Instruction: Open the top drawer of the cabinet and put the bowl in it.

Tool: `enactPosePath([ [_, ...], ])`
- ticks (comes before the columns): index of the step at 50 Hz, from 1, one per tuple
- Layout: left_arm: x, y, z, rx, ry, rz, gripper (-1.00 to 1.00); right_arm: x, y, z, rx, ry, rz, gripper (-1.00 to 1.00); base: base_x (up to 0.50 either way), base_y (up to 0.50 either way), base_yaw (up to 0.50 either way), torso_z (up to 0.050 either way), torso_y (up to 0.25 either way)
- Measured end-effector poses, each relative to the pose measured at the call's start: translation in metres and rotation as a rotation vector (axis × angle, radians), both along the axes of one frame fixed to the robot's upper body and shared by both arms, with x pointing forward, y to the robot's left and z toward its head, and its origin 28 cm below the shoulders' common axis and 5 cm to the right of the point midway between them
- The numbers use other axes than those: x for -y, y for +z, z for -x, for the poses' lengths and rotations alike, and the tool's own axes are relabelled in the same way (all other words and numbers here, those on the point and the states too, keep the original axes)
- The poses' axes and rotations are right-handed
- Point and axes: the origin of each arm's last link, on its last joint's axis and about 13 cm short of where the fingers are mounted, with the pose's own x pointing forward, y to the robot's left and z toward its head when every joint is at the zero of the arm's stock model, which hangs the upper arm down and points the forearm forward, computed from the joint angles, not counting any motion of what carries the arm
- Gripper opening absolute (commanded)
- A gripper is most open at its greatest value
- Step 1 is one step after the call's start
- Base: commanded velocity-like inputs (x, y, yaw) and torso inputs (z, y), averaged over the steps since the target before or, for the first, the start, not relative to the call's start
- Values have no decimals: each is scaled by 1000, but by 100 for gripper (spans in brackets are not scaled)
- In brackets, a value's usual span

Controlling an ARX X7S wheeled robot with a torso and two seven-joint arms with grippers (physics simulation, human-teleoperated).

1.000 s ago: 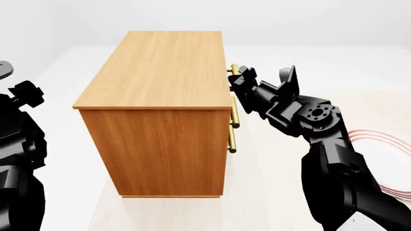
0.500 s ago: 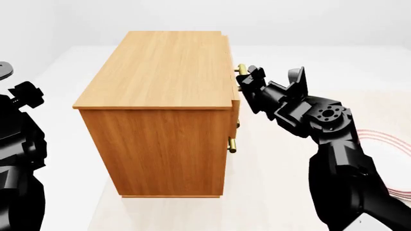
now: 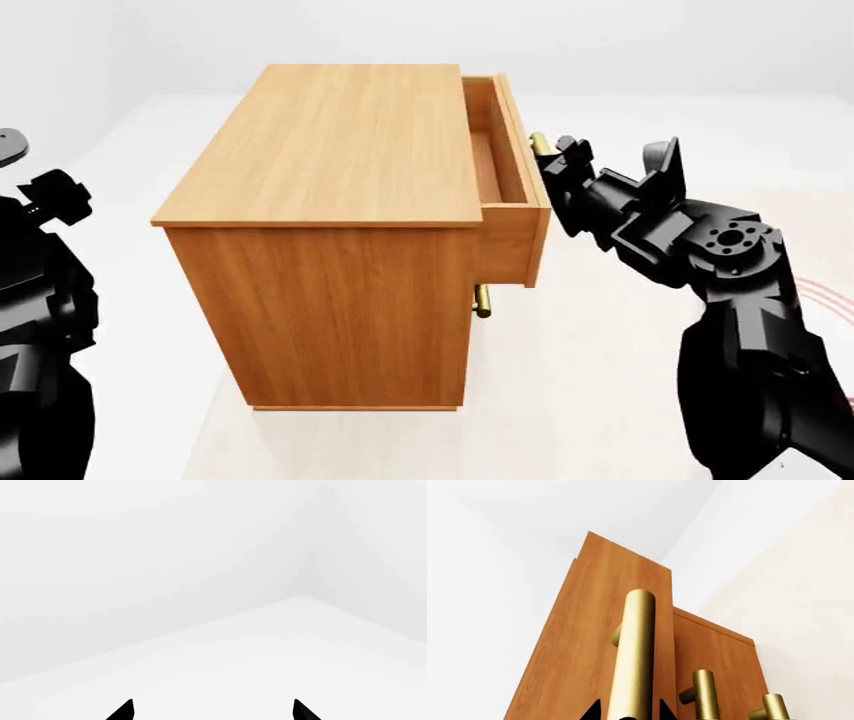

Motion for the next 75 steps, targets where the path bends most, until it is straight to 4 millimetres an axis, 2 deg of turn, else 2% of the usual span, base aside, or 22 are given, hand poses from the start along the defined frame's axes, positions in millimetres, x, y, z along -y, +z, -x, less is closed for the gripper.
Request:
enactPosePath([
  [24,-1,1,0,2,5,2,100,31,4,6,11,-75,81,-100,0,0,0,0,2],
  [51,0,2,-1,3,6,3,100,44,1,7,18,-93,60,-100,0,0,-1,0,1],
  [52,0,2,-1,3,6,2,100,44,1,7,18,-93,57,100,0,0,0,0,0],
  [75,-1,4,-1,5,10,-1,100,49,-2,6,15,-118,42,100,0,0,0,0,0],
])
